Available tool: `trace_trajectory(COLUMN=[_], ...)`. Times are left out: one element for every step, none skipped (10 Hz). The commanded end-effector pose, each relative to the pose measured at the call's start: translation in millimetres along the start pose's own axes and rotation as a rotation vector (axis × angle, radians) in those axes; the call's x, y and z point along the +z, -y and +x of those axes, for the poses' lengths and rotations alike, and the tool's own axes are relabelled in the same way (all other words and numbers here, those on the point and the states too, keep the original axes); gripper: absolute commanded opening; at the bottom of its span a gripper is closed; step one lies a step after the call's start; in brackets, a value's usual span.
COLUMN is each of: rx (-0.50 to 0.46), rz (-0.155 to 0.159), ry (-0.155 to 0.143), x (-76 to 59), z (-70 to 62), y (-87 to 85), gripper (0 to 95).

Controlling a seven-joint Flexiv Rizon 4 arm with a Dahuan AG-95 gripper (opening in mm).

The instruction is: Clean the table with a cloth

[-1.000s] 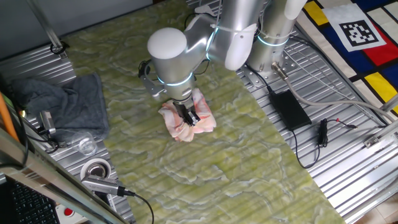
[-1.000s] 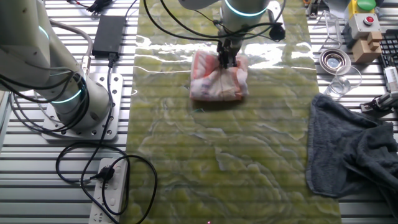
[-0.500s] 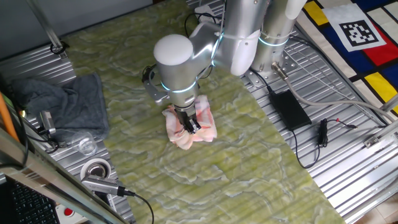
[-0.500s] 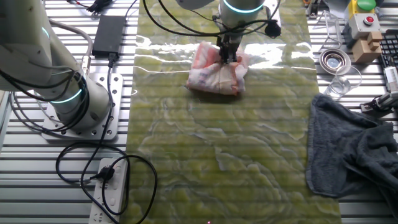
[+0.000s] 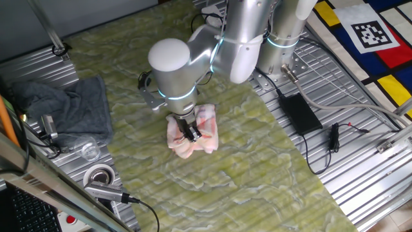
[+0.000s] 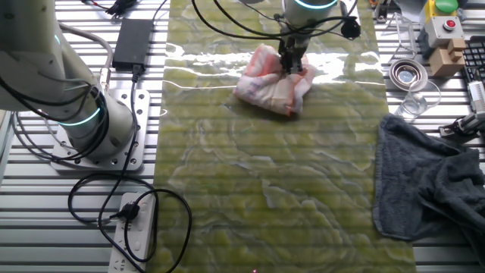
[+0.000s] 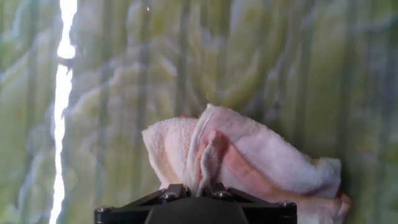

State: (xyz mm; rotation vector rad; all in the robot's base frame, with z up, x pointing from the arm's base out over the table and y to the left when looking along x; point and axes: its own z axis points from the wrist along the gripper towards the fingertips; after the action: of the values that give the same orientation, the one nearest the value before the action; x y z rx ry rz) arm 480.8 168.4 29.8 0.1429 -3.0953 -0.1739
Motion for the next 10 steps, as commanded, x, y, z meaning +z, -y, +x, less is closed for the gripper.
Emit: trace_trajectory(rx=[0.003,0.003,0.002,0.004,0.003,0.003,0.002,0.002,-0.001,-0.001], rz=[-0.006,-0.006,-0.008,-0.011,-0.011,-0.010,-0.008,-0.007,-0.005,-0.004], ry=[-0.001,0.001,0.003,0.006,0.005,0.005,0.008,0.010,0.013,0.013], x=[-2.7,-2.8,-2.1,-1.6,-1.5,-1.3,-0.9,-0.5,-0.1,-0.2], z=[-11.8,-15.5,-26.7,-35.3,-40.8,-47.8,-56.0,-61.4,-67.4,-70.3], y=[-2.6,-3.2,-4.9,-6.6,-8.0,-10.0,-12.5,-14.2,-16.1,-17.0], gripper=[0.0,0.0,0.0,0.0,0.0,0.0,0.0,0.0,0.0,0.0])
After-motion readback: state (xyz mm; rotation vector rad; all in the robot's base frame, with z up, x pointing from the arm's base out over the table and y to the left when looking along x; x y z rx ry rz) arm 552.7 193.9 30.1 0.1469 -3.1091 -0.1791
